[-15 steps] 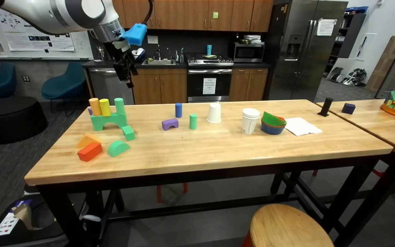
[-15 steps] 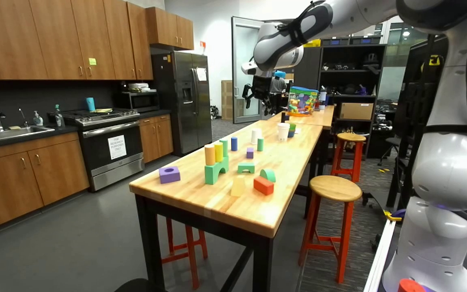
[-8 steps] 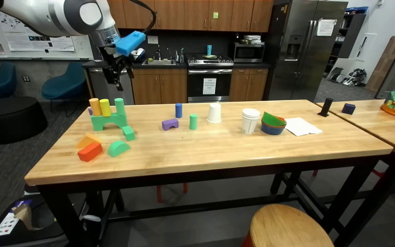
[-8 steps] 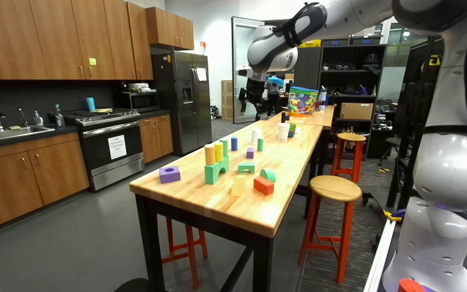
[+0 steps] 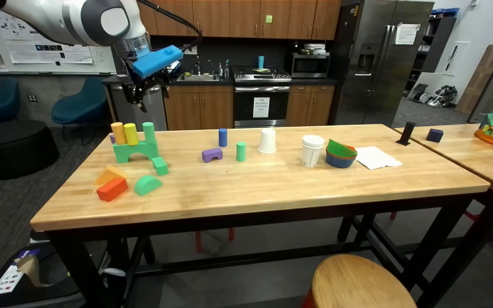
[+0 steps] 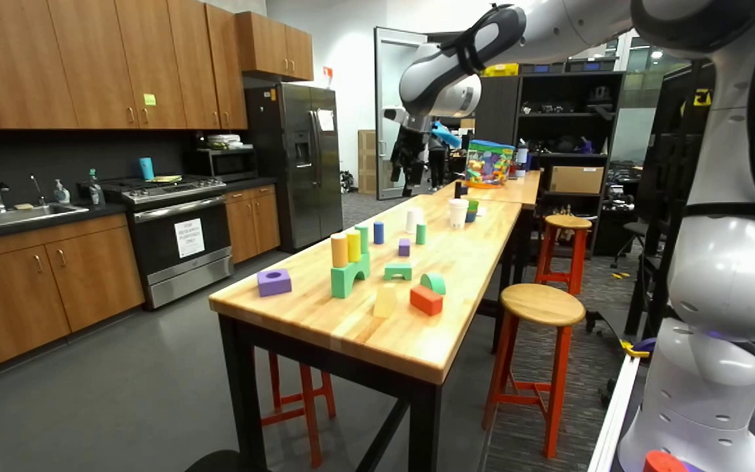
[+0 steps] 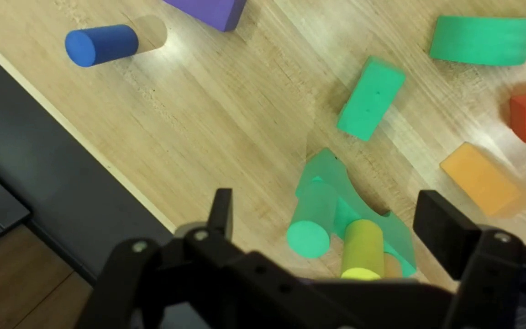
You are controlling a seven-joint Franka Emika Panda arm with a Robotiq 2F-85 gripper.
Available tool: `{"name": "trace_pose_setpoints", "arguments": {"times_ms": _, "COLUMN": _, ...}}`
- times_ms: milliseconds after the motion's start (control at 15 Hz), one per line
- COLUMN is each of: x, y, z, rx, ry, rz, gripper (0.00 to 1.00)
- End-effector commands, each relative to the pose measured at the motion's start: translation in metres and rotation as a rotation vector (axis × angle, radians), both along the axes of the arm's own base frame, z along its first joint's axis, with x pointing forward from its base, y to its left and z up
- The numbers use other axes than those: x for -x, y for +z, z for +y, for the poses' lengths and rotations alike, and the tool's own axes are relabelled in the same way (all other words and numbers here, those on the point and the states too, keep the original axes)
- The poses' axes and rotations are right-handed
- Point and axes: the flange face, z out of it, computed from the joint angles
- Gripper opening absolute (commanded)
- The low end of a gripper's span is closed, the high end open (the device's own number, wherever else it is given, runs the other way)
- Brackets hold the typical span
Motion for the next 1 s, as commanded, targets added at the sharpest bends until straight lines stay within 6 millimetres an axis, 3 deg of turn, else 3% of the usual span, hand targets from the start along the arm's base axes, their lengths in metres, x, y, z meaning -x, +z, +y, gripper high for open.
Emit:
{"name": "trace_pose_setpoints", "arguments": {"times_ms": 0, "x": 0.000, "y": 0.001, "z": 0.000, "rx": -0.004, "ry": -0.008, "rz": -0.001, "gripper": 1.00}}
{"name": "trace_pose_setpoints", "arguments": {"times_ms": 200, "x": -0.002, "y": 0.001, "z": 0.002, "rx": -0.016, "ry": -0.017, "rz": 0.001, "gripper": 1.00}}
{"name": "trace_pose_setpoints", "arguments": {"times_ms": 467, "x": 0.001, "y": 0.000, "z": -0.003, "rx": -0.120, "ry": -0.271, "rz": -0.023, "gripper": 1.00}}
{"name": "trace_pose_setpoints", "arguments": {"times_ms": 933, "x": 0.015, "y": -0.005, "z": -0.043, "rx": -0.238, "ry": -0.647, "rz": -0.046, "gripper": 1.00}}
